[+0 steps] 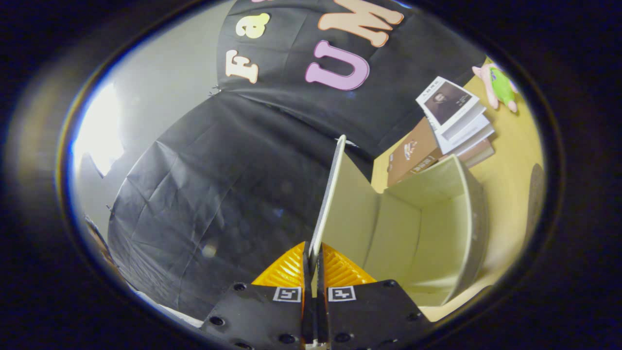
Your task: Open the storage box then place both shoes into the box .Put the left shoe in first, then the right shoe, with the right side of both shoes facing outward in a uniform manner.
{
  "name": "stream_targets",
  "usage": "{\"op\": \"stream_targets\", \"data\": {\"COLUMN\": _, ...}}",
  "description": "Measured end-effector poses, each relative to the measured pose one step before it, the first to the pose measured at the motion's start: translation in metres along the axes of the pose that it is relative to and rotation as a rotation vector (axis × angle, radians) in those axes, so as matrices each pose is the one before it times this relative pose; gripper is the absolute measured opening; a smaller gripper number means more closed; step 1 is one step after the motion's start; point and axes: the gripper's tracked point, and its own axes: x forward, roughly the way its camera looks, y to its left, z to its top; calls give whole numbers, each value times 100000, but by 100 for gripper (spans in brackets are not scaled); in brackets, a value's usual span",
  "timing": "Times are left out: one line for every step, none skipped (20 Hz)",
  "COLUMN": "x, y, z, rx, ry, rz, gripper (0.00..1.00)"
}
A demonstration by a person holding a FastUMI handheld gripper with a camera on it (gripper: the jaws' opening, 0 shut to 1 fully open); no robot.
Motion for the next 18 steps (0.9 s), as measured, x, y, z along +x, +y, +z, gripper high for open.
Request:
{"op": "stream_targets", "data": {"x": 861, "y": 708, "z": -358, "rx": -1078, "ry": 241, "rz": 723, "gripper": 6}}
{"op": "stream_targets", "data": {"x": 1005, "y": 760, "z": -281, "rx": -1282, "ry": 749, "rz": 710, "gripper": 6}}
{"op": "stream_targets", "data": {"x": 1106, "y": 669, "z": -520, "rx": -1399, "ry": 1171, "rz": 366, "gripper": 6}}
{"op": "stream_targets", "data": {"x": 1181, "y": 555, "z": -383, "rx": -1118, "ry": 923, "rz": 223, "gripper": 6}}
{"op": "stream_targets", "data": {"x": 971, "y": 715, "z": -571, "rx": -666, "ry": 1057, "rz": 457, "gripper": 6}}
{"op": "stream_targets", "data": {"x": 1141, "y": 250, "z": -560, "rx": -179, "ry": 927, "rz": 134, "gripper": 6}}
{"op": "stream_targets", "data": {"x": 1537, "y": 384, "z": -352, "rx": -489, "ry": 1048, "rz": 246, "gripper": 6}}
{"op": "stream_targets", "data": {"x": 856, "y": 21, "z": -429, "rx": -631, "ry": 728, "rz": -3, "gripper": 6}}
{"op": "stream_targets", "data": {"x": 676, "y": 70, "z": -785, "rx": -903, "ry": 1232, "rz": 191, "gripper": 6}}
{"op": "stream_targets", "data": {"x": 739, "y": 104, "z": -454, "rx": -960, "ry": 1245, "rz": 46, "gripper": 13}}
{"op": "stream_targets", "data": {"x": 801, "y": 32, "z": -676, "rx": -653, "ry": 1184, "rz": -130, "gripper": 20}}
{"op": "stream_targets", "data": {"x": 648, "y": -132, "z": -418, "rx": -145, "ry": 983, "rz": -473, "gripper": 27}}
{"op": "stream_targets", "data": {"x": 314, "y": 41, "z": -331, "rx": -1864, "ry": 491, "rz": -310, "gripper": 33}}
{"op": "stream_targets", "data": {"x": 1126, "y": -23, "z": -115, "rx": -2024, "ry": -48, "rz": -484, "gripper": 40}}
{"op": "stream_targets", "data": {"x": 327, "y": -38, "z": -222, "rx": -2292, "ry": 583, "rz": -505, "gripper": 47}}
{"op": "stream_targets", "data": {"x": 198, "y": 22, "z": -273, "rx": -1578, "ry": 1078, "rz": -598, "gripper": 54}}
{"op": "stream_targets", "data": {"x": 510, "y": -493, "z": -300, "rx": -3054, "ry": 330, "rz": -2450, "gripper": 60}}
{"op": "stream_targets", "data": {"x": -63, "y": -544, "z": 26, "rx": -3188, "ry": -275, "rz": -2470, "gripper": 67}}
